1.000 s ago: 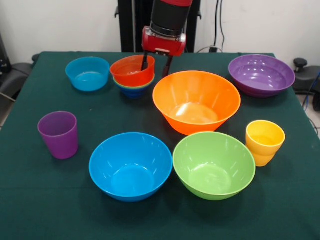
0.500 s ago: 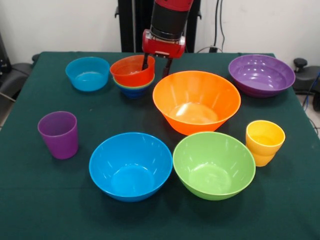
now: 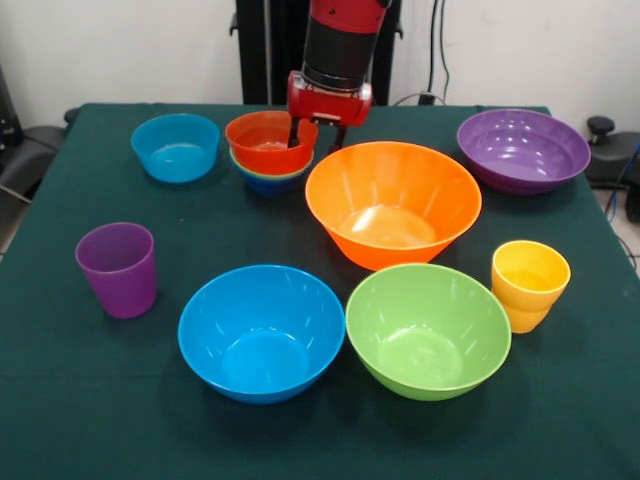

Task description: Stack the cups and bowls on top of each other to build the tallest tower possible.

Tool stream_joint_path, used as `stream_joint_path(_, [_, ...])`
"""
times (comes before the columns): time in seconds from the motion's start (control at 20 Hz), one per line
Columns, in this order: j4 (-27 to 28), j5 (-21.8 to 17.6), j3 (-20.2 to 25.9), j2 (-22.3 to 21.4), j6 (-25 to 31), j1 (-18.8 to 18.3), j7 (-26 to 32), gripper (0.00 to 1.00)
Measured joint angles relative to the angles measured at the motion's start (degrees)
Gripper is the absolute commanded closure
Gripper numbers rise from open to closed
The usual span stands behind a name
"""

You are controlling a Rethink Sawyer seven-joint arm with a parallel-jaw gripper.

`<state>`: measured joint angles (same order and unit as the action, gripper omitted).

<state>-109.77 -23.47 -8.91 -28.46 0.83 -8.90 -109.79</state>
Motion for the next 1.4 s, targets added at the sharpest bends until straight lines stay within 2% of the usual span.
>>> stream_joint_path(0.75, [0.07, 0.0, 0.0, -0.15, -1.13, -0.2, 0.0, 0.0])
stream_joint_path(1.05, [0.06, 0.0, 0.07, -2.45, -0.42, -0.46, 0.0, 0.0])
stream_joint_path(1.4, [0.03, -0.02, 0.2, -6.55, 3.05, -1.24, 0.0, 0.0])
